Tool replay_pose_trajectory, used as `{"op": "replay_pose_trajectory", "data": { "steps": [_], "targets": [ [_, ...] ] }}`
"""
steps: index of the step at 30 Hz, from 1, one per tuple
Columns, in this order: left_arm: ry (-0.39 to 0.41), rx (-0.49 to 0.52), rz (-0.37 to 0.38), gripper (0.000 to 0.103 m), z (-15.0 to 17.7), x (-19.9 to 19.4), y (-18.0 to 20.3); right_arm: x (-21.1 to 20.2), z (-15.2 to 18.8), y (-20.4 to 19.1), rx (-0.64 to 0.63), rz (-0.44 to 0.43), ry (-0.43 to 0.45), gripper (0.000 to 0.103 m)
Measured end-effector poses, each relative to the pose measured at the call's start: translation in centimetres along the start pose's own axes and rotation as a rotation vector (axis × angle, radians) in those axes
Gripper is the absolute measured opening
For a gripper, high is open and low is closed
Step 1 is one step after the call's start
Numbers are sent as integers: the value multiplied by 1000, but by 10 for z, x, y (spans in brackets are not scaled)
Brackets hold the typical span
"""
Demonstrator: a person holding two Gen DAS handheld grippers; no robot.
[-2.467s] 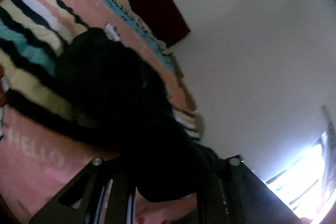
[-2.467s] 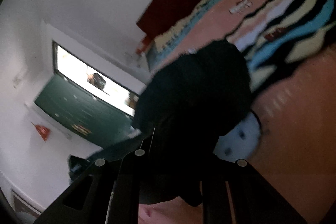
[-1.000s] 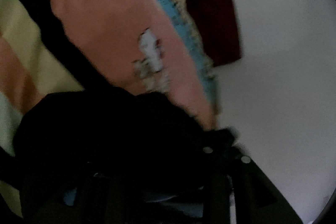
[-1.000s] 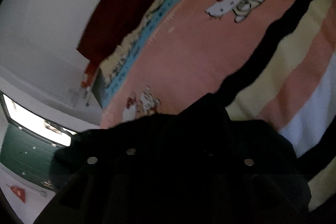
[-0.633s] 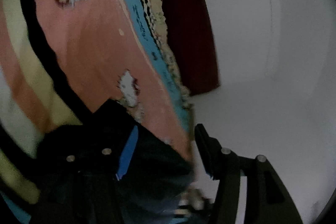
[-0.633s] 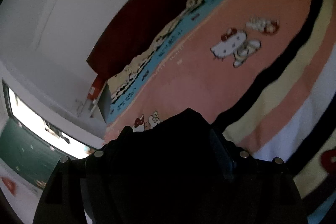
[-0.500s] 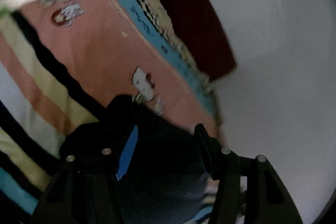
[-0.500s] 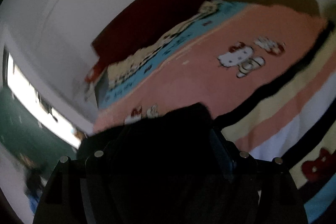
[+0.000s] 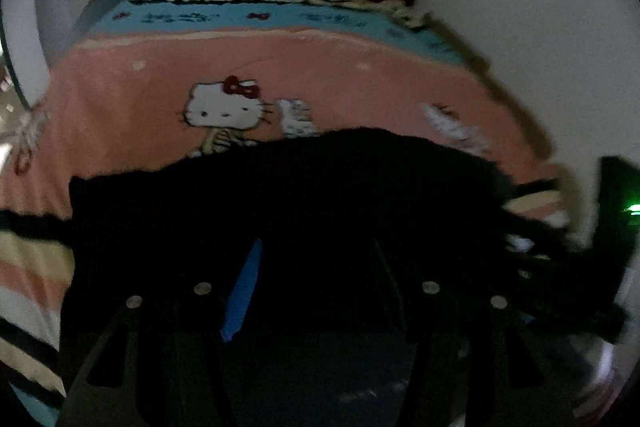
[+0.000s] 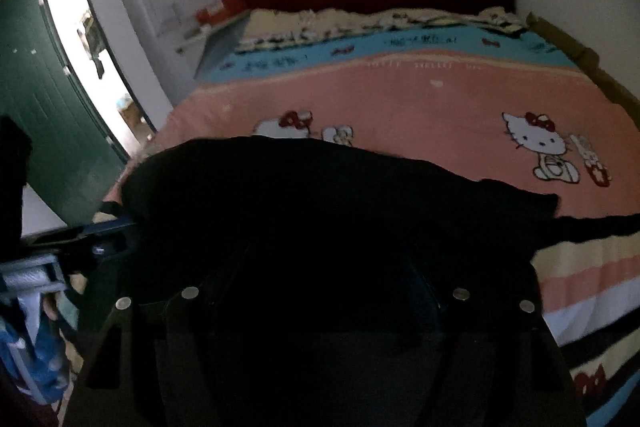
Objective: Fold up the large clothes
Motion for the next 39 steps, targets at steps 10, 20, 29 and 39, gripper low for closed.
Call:
{"op": "replay_pose_trajectory", "data": {
  "steps": [10,20,29,39],
  "targets": [
    [-80,-61,-91,67,-26,95,-39,81,-10,38,52,12,-96,78],
    [-51,-34,-122,68,-16,106,-40,104,-1,47,87,15,-78,79],
    [-23,45,-276,68,-12,60,-86,68,-1,62,79,33,-75,79],
    [-34,-38,-221,72,0,84,-99,96,18,88,198,-34,-71,81]
  ]
}}
Point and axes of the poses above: each gripper's, at about its wrist camera, not at the fingertips, and x roughly the way its jaws point, y to its right, z to its underside, the point moved 9 cm from there along x, roughly the way its jaws point, and after that the axes turned 1 degree about -y, right-handed, at the moved point
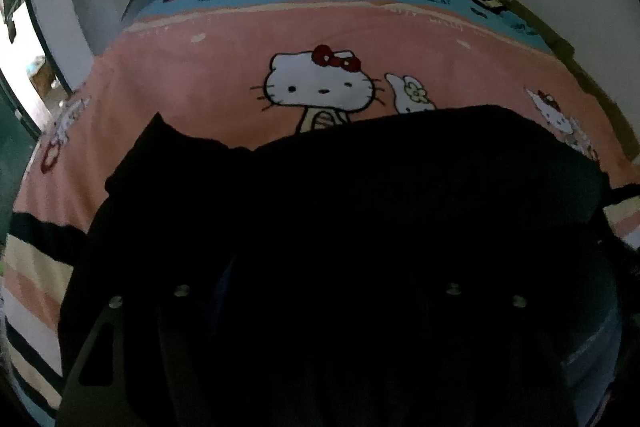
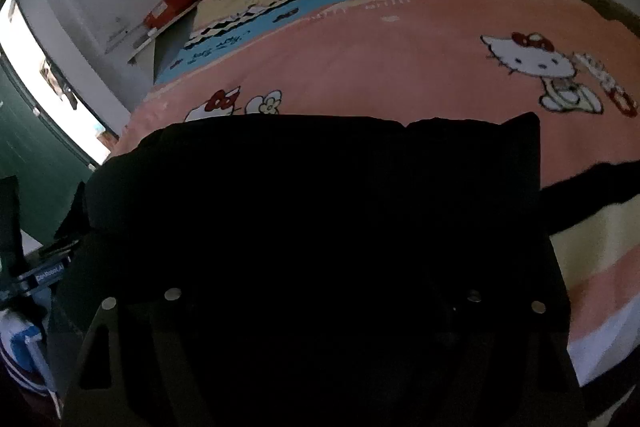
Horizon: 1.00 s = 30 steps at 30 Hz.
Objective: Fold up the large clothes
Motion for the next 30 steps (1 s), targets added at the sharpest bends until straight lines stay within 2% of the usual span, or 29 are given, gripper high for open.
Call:
{"op": "replay_pose_trajectory", "data": {
  "steps": [4,6,9,12,16,19,22,27,30],
  "targets": [
    [12,-4,-24,74,4,-5,-1,0,4,1,5,12,2,82],
    [27,1,-40,75,7,-14,0,-5,7,-1,-6,48,-5,83],
    [71,1,-79,74,17,-41,-4,-22,13,-3,-26,110,-14,87],
    [136,-1,-64,74,31,-70,-6,-50,20,-4,-54,139,27,88],
    [160,17,-62,74,56,-85,-10,-79,37,-6,-71,90,82,89],
    [190,36,-78,74,66,-81,-11,-70,55,9,-83,107,48,90],
    [217,37,-78,74,72,-79,-10,-64,63,19,-56,70,59,91],
    [249,41,-92,74,76,-82,-10,-62,64,21,-53,62,71,92],
    [274,50,-109,74,80,-93,-10,-71,63,22,-52,94,89,92]
  ]
}}
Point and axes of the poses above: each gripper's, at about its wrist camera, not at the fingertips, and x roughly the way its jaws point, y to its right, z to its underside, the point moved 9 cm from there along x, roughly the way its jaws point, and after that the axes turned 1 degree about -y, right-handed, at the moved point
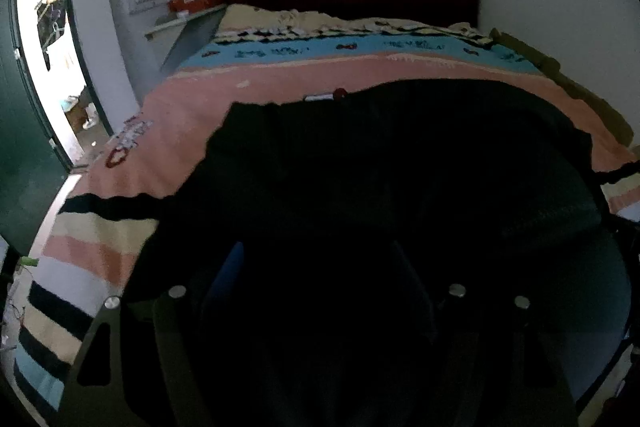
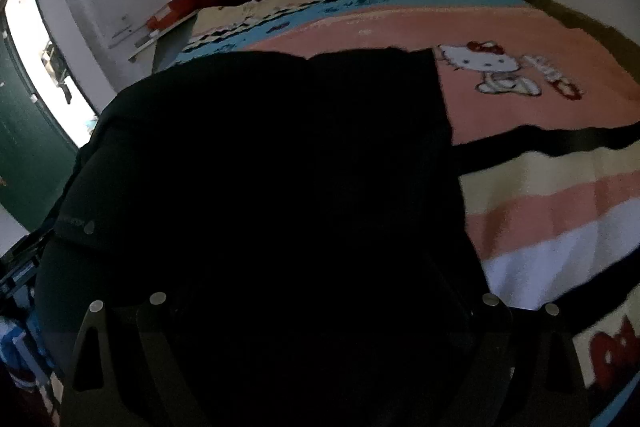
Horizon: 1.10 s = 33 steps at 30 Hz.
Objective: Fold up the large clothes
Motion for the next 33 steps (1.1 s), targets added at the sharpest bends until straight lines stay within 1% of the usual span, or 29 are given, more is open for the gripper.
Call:
{"op": "replay_pose_trajectory", "data": {
  "steps": [3,6,8,11,14,16,19,24,27,29,33],
  "targets": [
    [45,28,-21,74,4,-18,-1,-21,2,0,-8,22,51,92],
    [68,37,-36,74,12,-30,-3,-42,10,2,-1,0,91,93],
    [72,40,-46,74,16,-33,-6,-46,19,7,8,-2,87,93],
    [66,25,-44,74,23,-33,-7,-44,35,19,16,25,60,95],
    [71,9,-30,74,26,-36,-8,-41,47,32,69,18,34,98],
    [60,10,-24,74,32,-38,-12,-43,53,37,85,15,26,98],
    [24,33,-29,74,40,-44,-17,-50,62,44,89,23,15,98],
    [-16,23,-18,74,58,-62,-31,-74,80,47,72,49,2,98],
    [-26,29,-23,74,67,-84,-40,-95,90,47,56,75,-6,98],
    [-31,26,-11,74,71,-102,-46,-115,96,46,52,68,3,98],
    [-23,-7,21,74,68,-133,-65,-150,92,41,34,55,27,99]
  ]
}}
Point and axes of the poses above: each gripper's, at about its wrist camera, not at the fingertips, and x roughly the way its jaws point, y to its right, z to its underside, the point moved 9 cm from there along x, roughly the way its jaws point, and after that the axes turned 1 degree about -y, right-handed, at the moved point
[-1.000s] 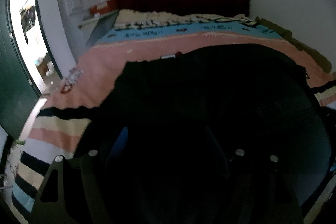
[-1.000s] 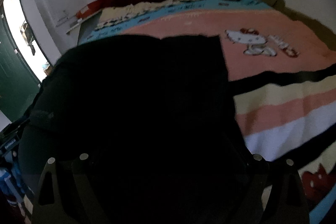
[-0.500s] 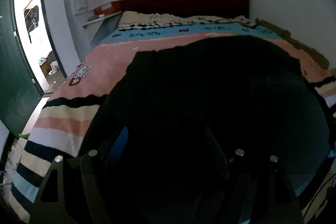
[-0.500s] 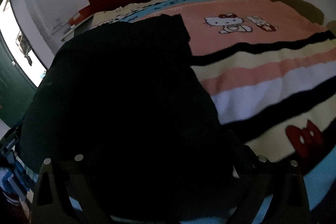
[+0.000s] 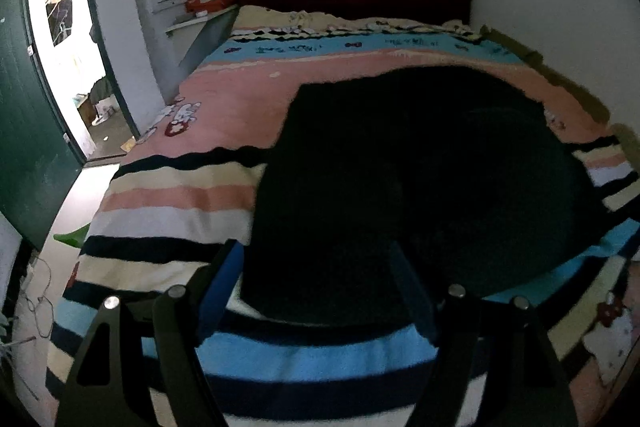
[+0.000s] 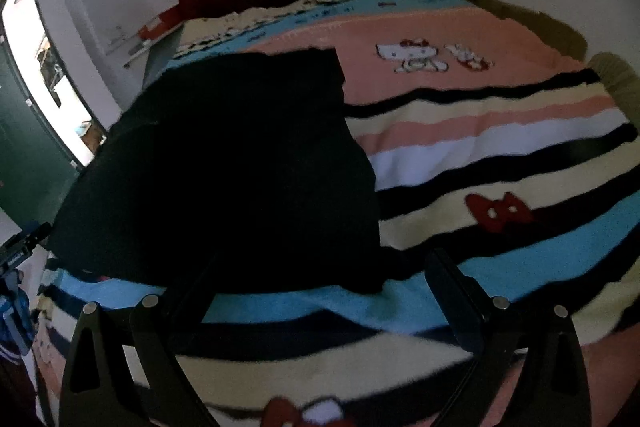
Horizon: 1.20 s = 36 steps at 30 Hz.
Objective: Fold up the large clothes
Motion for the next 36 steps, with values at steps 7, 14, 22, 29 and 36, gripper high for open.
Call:
{"op": "replay_pose_trajectory", "data": {
  "steps": [7,14,22,29,36],
  "targets": [
    [-54,-216,196,74,-26,1,-40,-26,-27,2,43,-54,36,102],
    [-196,-301,395,74,-45,77,-36,28,-58,16,125,-125,-46,102],
    [-351,-337,538,81,-39,166,-28,119,-74,16,138,-208,-176,103],
    [-378,-406,737,96,-14,190,-27,176,-58,12,179,-361,-298,102],
    [-366,-433,918,97,-2,173,-1,191,-41,-5,157,-499,-389,102]
  ]
}}
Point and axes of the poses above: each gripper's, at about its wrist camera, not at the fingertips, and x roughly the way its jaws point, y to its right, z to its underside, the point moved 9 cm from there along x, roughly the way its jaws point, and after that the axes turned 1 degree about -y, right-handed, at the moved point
